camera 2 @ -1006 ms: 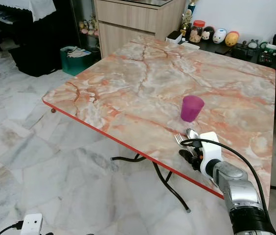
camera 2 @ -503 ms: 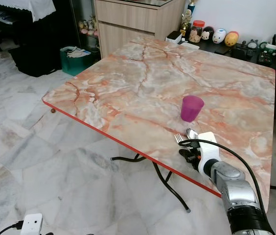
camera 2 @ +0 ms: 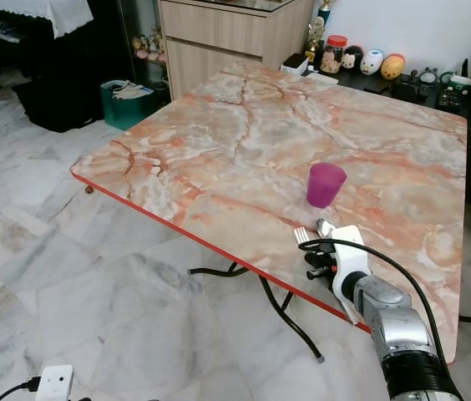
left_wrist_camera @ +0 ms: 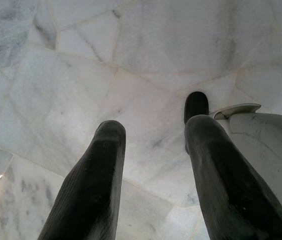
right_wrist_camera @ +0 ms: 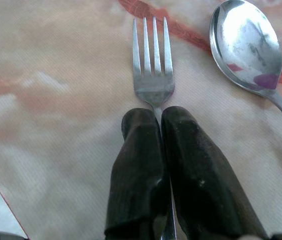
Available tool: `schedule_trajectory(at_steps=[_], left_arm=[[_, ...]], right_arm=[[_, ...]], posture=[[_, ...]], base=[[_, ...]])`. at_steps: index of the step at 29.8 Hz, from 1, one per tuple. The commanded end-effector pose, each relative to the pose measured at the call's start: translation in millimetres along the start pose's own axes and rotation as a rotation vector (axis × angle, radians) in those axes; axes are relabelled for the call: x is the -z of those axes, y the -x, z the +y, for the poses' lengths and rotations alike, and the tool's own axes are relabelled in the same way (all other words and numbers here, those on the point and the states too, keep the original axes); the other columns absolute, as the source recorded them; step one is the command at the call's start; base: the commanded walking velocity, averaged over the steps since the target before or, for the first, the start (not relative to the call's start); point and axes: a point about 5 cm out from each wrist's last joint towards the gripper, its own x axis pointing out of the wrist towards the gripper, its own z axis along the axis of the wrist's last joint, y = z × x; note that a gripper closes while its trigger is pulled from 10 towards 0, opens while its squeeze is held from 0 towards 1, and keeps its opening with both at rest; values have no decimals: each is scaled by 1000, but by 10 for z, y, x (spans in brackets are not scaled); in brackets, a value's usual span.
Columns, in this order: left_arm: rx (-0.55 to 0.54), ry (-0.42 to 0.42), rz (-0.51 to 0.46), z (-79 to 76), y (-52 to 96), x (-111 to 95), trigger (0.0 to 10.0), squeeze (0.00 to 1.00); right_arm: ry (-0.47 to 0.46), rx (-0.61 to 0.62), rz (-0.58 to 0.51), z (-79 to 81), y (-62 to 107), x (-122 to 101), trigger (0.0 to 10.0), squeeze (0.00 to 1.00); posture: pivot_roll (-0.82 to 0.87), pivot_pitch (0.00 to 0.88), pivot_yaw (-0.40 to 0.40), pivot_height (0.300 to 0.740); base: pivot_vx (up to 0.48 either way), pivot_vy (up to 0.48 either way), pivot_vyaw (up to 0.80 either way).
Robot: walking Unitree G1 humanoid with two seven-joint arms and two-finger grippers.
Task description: Setting the table
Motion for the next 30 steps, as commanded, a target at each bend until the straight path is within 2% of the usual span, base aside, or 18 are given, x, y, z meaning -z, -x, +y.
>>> schedule_trajectory(at_steps=[1, 11, 12, 13, 14, 16, 18, 19, 20, 22, 23, 25, 28, 30], left_arm=[[6, -28, 25, 13, 3, 30, 10000, 0], [5, -35, 31, 9, 2, 32, 10000, 0], [4, -36, 32, 10, 2, 33, 10000, 0], [4, -36, 32, 9, 2, 33, 10000, 0], [5, -40, 33, 9, 2, 33, 10000, 0], [5, -41, 33, 10, 2, 32, 10000, 0], [5, -44, 34, 11, 1, 31, 10000, 0], [5, -44, 34, 11, 1, 31, 10000, 0], [4, -44, 34, 10, 1, 30, 10000, 0], [4, -44, 34, 10, 1, 30, 10000, 0], [5, -43, 34, 8, 1, 30, 10000, 0], [5, -41, 33, 6, 1, 31, 10000, 0], [4, -34, 30, 5, 1, 29, 10000, 0], [3, -33, 29, 5, 1, 26, 10000, 0]], right_arm=[[7, 6, 13, 1, -4, 30, 0, 0], [28, -51, -35, 162, -73, -51, 0, 0], [44, -67, -70, 219, -85, -105, 0, 0], [54, -71, -87, 238, -88, -132, 3333, 0], [58, -83, -116, 271, -92, -184, 10000, 0], [44, -89, -159, 302, -97, -269, 10000, 0], [20, -62, -257, 368, -128, -466, 10000, 0], [20, -62, -257, 368, -128, -466, 10000, 0], [50, -63, -319, 434, -132, -570, 10000, 0], [70, -68, -353, 476, -130, -625, 10000, 0], [89, -56, -426, 556, -126, -749, 10000, 0], [95, -43, -492, 628, -116, -855, 10000, 0], [96, 103, -634, 663, -69, -1051, 10000, 0], [86, 157, -670, 656, -51, -1092, 10000, 0]], posture=[[27, 0, -7, 740], [29, 0, -9, 740], [27, 0, -8, 740], [29, 0, -8, 740], [29, 0, -8, 740], [26, 0, -7, 740], [22, 0, -6, 740], [22, 0, -6, 740], [22, 0, -7, 740], [22, 0, -7, 740], [24, 0, -8, 740], [24, 0, -9, 740], [16, 0, -5, 740], [16, 0, -5, 740]], base=[[0, 0, 0], [0, 0, 0], [0, 0, 0], [0, 0, 0], [0, 0, 0], [0, 0, 0], [0, 0, 0], [0, 0, 0], [0, 0, 0], [0, 0, 0], [0, 0, 0], [0, 0, 0], [0, 0, 0], [0, 0, 0]])
